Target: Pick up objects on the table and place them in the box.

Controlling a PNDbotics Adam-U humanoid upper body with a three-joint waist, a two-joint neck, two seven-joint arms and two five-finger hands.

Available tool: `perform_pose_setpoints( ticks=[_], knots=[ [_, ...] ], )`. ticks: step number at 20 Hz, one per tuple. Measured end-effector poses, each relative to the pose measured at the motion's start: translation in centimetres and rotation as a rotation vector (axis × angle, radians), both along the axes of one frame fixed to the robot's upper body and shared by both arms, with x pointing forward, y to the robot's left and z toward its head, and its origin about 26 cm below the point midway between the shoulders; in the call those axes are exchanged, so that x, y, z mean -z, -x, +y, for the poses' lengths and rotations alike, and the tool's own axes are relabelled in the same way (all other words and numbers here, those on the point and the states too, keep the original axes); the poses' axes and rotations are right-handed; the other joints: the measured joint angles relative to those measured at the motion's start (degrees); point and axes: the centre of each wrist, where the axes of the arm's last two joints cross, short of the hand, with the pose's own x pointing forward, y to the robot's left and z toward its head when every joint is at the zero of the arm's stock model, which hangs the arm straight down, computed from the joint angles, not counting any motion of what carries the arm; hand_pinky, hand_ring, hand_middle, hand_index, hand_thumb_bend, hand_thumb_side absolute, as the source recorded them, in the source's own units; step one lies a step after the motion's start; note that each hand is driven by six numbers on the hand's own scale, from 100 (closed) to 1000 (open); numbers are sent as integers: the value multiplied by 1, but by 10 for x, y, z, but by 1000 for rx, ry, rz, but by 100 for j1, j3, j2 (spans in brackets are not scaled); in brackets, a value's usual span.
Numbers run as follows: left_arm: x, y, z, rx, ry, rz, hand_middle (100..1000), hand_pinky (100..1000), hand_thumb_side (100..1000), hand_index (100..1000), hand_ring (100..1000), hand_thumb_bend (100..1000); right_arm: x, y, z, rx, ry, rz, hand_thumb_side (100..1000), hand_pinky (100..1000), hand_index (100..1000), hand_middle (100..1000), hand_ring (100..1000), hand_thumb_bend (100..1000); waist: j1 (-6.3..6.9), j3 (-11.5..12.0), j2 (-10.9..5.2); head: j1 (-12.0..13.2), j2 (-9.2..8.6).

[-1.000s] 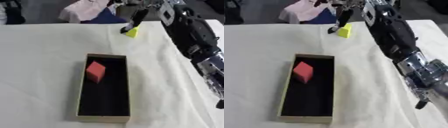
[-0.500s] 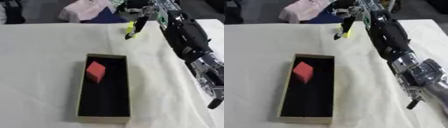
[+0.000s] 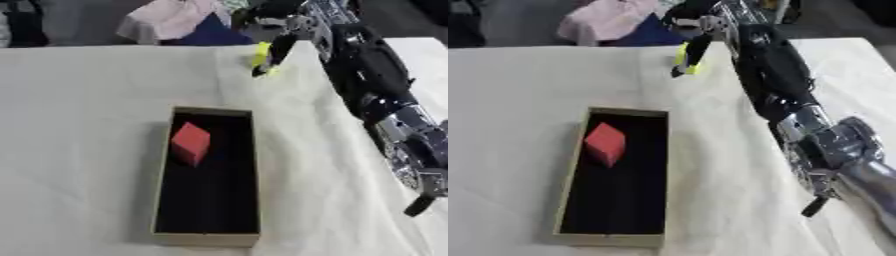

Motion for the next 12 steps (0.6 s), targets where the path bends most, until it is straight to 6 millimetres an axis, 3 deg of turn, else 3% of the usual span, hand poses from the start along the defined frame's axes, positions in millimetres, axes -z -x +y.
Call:
perform_pose_setpoints(
  ticks=[5, 12],
  knots=[
    [1, 0, 0, -2, -1, 2, 928, 834, 888, 911, 908, 370, 1, -2, -3, 86, -56, -17, 625, 892, 950, 824, 863, 522, 5, -1, 10, -31, -26],
    [4, -1, 1, -3, 5, 8, 927, 833, 891, 909, 908, 367, 9, -4, -7, 198, -82, -38, 635, 876, 946, 810, 846, 494, 14, 2, 46, -48, -67]
  ],
)
